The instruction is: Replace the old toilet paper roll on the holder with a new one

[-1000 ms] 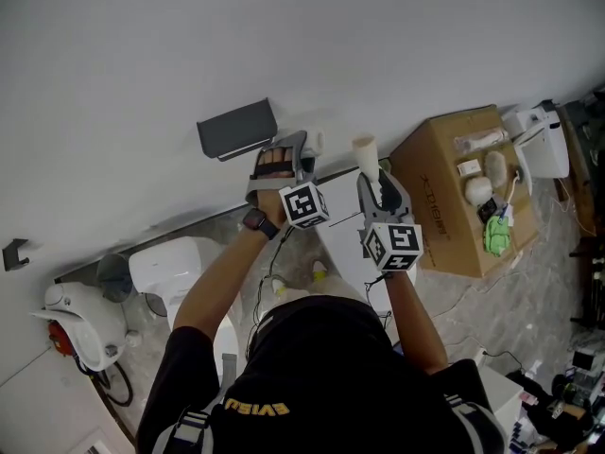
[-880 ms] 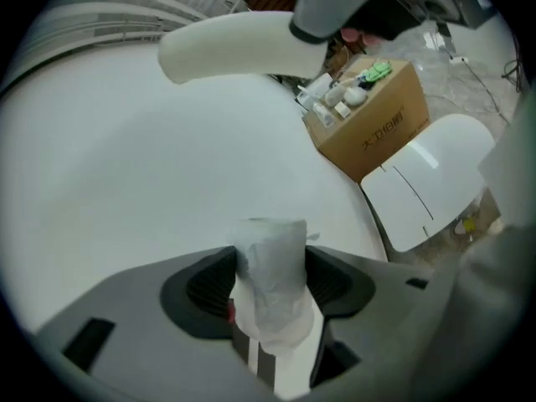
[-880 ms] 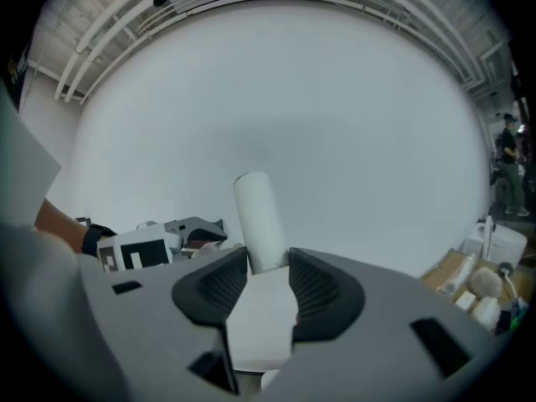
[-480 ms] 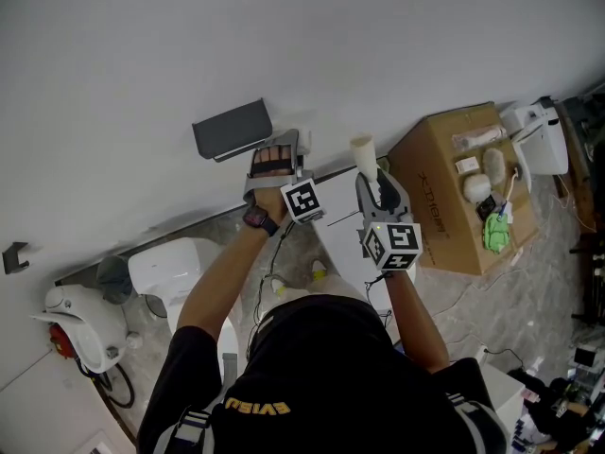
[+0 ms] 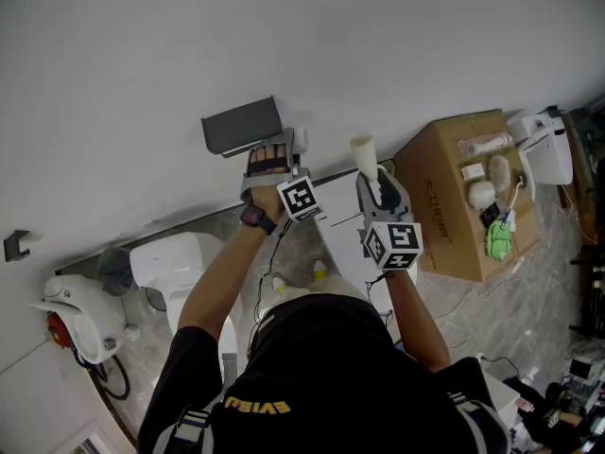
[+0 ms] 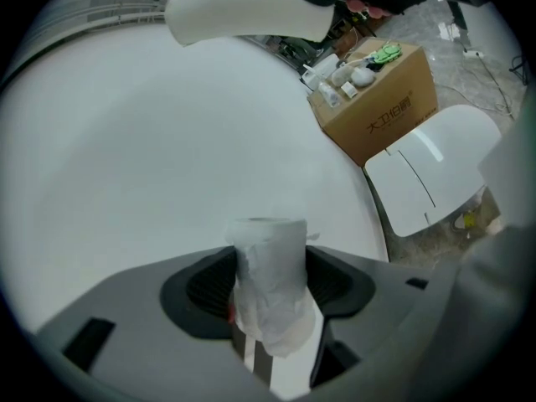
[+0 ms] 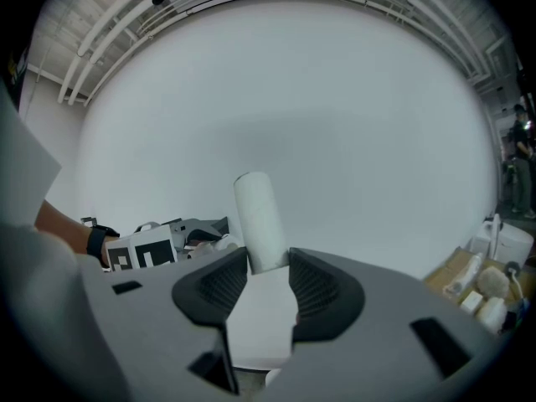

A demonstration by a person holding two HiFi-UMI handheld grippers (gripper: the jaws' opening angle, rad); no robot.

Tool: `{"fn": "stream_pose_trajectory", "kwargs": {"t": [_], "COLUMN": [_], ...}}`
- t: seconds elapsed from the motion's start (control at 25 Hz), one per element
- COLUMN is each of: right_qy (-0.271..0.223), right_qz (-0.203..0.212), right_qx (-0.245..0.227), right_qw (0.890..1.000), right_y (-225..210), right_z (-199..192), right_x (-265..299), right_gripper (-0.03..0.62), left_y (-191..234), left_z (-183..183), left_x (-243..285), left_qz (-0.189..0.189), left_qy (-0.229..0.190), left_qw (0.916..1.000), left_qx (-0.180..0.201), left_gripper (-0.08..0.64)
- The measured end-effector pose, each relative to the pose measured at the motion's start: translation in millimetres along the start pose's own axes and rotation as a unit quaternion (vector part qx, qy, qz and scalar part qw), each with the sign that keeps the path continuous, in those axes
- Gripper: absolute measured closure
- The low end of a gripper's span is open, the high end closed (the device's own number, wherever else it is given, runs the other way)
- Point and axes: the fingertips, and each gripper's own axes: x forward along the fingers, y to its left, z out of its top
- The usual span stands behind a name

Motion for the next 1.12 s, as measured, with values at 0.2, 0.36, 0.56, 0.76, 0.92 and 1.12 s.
{"fn": "stream_pose_trajectory", "kwargs": {"t": [0.2, 0.36, 0.56, 0.76, 0.92, 1.12], "right_qy": [0.000, 0.000, -0.002, -0.004, -0.004, -0.005], "right_qz": [0.005, 0.007, 0.008, 0.009, 0.007, 0.005], "right_qx": [0.001, 0.001, 0.000, -0.001, 0.000, 0.000], "right_qw": [1.000, 1.000, 1.000, 1.000, 1.000, 1.000], "right_y": [4.7, 7.5, 8.3, 9.9, 7.6, 6.0], "right_z": [1.0, 1.5, 1.4, 2.3, 2.0, 1.6], "right_x": [1.8, 2.0, 2.3, 1.4, -0.8, -2.9], "right_gripper": [0.439, 0.437, 0.438, 0.438, 0.438, 0.438], "left_y": [-6.4, -5.8, -5.0, -7.8, -9.7, -13.8], "left_z": [-7.9, -9.7, -11.7, -12.7, -21.3, -20.6], "left_x": [-0.4, -3.3, -5.6, -4.4, -2.1, -2.4], "left_qz": [-0.001, 0.005, 0.011, 0.009, 0.015, 0.007], "left_qy": [0.010, 0.007, 0.006, 0.001, 0.013, 0.009], "left_qw": [0.9999, 0.9999, 0.9999, 1.0000, 0.9997, 0.9999], "left_qx": [0.012, 0.009, 0.008, 0.000, 0.015, 0.003], "left_gripper": [0.296, 0.297, 0.298, 0.298, 0.298, 0.298]}}
